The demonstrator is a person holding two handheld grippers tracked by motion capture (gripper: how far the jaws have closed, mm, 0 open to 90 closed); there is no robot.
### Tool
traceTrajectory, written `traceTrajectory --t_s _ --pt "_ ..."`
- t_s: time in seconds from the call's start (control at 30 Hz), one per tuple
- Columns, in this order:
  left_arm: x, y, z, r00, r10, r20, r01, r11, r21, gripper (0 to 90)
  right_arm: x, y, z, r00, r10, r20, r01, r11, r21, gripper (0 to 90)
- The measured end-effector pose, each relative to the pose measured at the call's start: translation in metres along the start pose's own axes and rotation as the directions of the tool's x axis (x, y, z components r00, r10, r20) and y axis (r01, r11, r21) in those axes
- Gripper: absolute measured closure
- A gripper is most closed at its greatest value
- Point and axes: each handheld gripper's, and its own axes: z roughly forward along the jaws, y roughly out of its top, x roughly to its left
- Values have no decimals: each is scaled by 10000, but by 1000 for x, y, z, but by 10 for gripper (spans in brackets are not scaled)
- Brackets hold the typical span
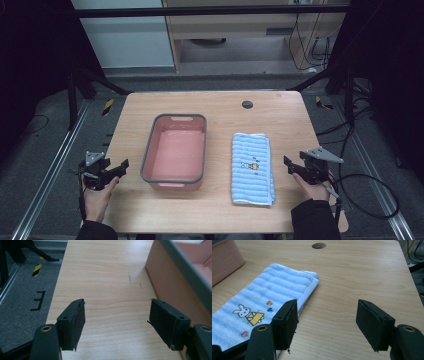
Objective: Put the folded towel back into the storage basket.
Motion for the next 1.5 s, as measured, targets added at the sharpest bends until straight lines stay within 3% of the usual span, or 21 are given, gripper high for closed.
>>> traceTrajectory --t_s 0.17,0.3,0.53,0.93,1.27,1.5 --pt "-5 4 -10 9994 -56 331 66 9995 -303 286 5 4 -3 9987 177 -476 -180 9998 -43 321" --pt "-12 7 -15 9989 301 372 -282 9984 -494 282 10 10 -5 9982 153 -586 -160 9998 -113 342" --pt "-23 14 -25 9956 372 854 -315 9973 -667 274 15 18 -9 9967 16 -817 -42 9995 -313 365" --pt "-50 23 -35 9847 748 1574 -631 9950 -779 268 15 26 -13 9986 -54 -533 20 9979 -650 393" --pt "-64 28 -38 9777 962 1865 -825 9934 -803 272 17 35 -14 9984 -197 -526 162 9978 -650 376" --pt "-84 36 -38 9697 1203 2127 -1040 9908 -863 275 20 47 -12 9981 -283 -551 240 9967 -773 367"
